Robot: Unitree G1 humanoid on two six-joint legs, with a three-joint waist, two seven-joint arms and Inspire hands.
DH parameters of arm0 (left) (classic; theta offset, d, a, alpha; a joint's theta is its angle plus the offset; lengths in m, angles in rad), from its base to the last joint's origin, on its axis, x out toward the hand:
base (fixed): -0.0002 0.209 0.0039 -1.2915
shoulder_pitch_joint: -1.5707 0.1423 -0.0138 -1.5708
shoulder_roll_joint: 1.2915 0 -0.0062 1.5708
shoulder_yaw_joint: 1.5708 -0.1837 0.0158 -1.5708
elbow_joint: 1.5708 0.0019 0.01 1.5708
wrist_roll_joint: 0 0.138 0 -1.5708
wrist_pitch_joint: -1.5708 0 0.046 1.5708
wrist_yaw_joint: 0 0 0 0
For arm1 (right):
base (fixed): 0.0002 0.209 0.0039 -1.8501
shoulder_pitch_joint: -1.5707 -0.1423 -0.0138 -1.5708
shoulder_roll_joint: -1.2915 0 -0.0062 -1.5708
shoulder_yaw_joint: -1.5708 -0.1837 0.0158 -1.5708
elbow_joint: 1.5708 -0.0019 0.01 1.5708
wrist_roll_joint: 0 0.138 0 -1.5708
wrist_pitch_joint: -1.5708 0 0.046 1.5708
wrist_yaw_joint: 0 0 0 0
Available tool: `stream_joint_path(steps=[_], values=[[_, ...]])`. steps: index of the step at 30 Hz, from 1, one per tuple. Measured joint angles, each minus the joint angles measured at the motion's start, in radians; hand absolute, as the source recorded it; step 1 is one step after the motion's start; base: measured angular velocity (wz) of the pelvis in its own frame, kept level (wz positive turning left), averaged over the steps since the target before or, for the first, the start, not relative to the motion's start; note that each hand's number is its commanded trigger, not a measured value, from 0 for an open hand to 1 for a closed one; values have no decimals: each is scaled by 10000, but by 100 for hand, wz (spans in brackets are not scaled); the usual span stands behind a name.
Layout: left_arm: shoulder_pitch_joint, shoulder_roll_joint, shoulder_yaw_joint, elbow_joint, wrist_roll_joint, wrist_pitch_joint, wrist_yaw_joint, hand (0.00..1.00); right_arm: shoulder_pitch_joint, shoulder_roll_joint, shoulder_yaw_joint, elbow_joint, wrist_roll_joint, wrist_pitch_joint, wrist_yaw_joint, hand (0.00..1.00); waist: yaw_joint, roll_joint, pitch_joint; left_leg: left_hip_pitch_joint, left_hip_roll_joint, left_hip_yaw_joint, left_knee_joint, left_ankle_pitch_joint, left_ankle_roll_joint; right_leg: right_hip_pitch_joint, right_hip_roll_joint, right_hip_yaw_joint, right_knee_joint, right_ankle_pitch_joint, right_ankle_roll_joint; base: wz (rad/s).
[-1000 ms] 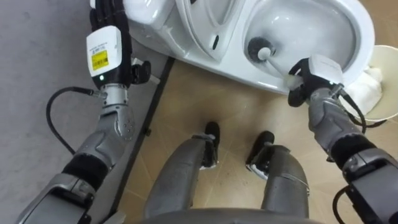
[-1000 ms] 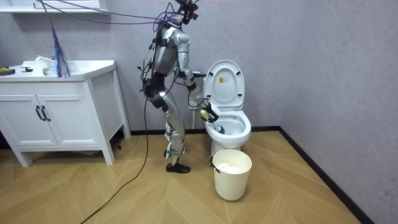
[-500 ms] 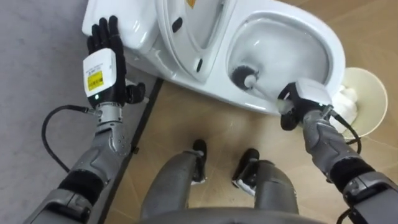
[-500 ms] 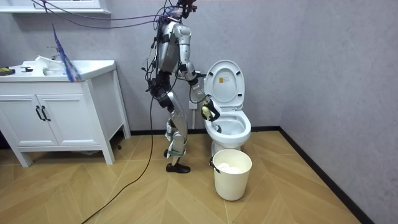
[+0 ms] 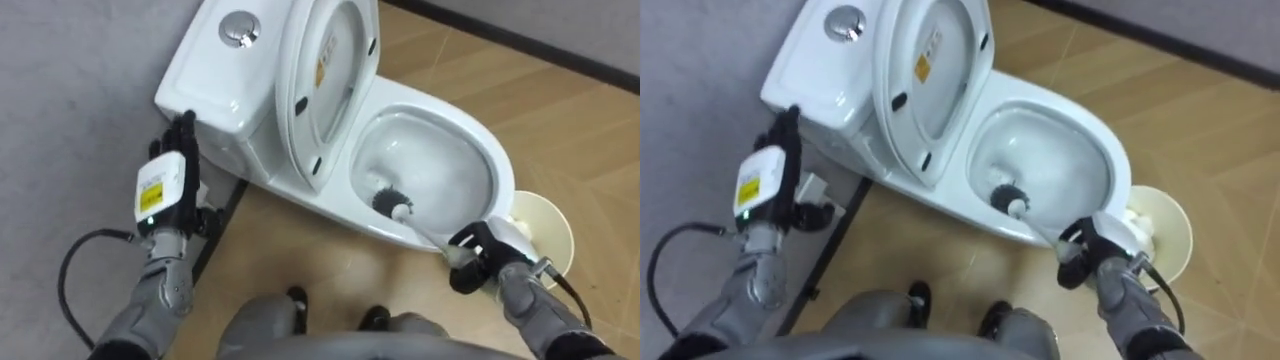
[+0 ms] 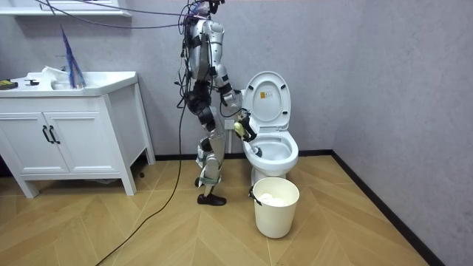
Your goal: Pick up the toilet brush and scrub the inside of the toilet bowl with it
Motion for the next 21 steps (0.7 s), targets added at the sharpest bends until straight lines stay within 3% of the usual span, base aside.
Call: stream_joint_path(steps=[4,6,8,13,16,21], values=[[667,-39,401,-162,-525,-493,-15,0,490,70,-128,44,401,-345,73,100,61,-79,-33,633,-8,-54,-411,8,-16,696,103,-216,-394,-9,55,16],[1158,-144,738,-15,-1157,-766,-10,0,760,315,-226,298,756,-504,82,100,190,-148,-17,1186,-74,-80,-611,17,-31,1229,155,-230,-676,-3,116,0],[1424,-267,1008,44,-1844,-861,-9,0,861,573,-308,472,1083,-534,156,100,306,-231,-77,1395,-62,-124,-728,15,-36,1405,199,-208,-815,-4,129,-2],[2129,-392,1569,789,-3900,-1270,-93,0,850,779,-772,453,1300,-724,407,100,352,-429,-12,1866,24,-122,-1005,-8,-97,1754,262,-158,-946,-3,129,-5],[2197,-529,1972,1908,-4693,-1282,-131,0,842,1026,-1277,452,1589,-769,449,100,352,-499,-5,2057,38,-103,-1133,-62,-169,1867,334,-52,-1017,-1,135,-8],[2088,-678,2295,3364,-5116,-1127,-148,0,1002,1136,-1541,433,2249,-917,422,100,245,-482,17,2165,63,84,-1217,-103,-203,1890,427,158,-1104,26,126,-10]])
